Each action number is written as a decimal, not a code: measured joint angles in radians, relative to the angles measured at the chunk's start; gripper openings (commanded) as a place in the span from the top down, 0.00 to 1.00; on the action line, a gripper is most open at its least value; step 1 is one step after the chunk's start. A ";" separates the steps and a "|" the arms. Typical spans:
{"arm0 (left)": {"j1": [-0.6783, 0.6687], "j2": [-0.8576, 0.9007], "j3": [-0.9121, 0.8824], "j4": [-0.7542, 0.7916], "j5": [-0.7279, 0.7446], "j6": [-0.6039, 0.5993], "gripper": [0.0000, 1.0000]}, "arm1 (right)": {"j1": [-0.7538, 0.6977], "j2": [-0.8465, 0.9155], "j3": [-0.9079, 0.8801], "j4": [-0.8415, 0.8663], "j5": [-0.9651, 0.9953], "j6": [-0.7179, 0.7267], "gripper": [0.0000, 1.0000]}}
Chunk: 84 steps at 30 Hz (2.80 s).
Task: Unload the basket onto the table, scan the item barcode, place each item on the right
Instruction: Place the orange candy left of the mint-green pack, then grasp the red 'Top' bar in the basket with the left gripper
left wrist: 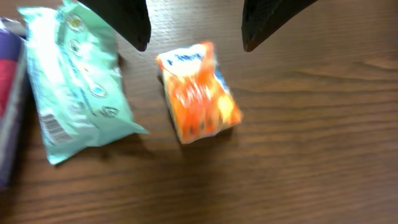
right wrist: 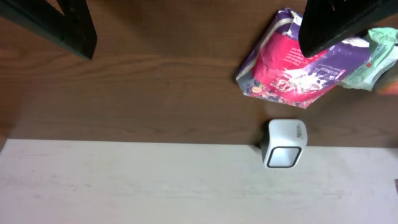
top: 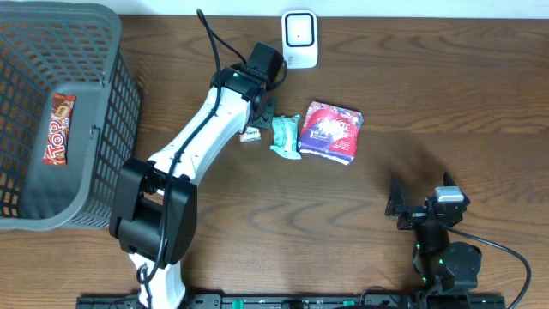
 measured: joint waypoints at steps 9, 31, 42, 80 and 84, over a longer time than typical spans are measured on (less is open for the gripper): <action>0.022 -0.059 0.003 -0.011 0.050 0.000 0.51 | 0.000 0.000 0.000 0.000 0.000 0.000 0.01; 0.882 -0.349 0.072 0.116 -0.018 0.000 0.27 | 0.000 0.000 0.000 0.000 0.000 0.000 0.01; 0.999 -0.047 0.066 0.142 -0.012 0.007 0.27 | 0.000 0.000 0.000 0.000 0.000 0.000 0.01; 1.005 0.162 0.026 0.106 0.127 0.148 0.93 | 0.000 0.000 0.000 0.000 0.000 0.000 0.01; 1.003 0.018 -0.006 0.092 0.316 0.137 0.93 | 0.000 0.000 0.000 0.000 0.000 0.000 0.01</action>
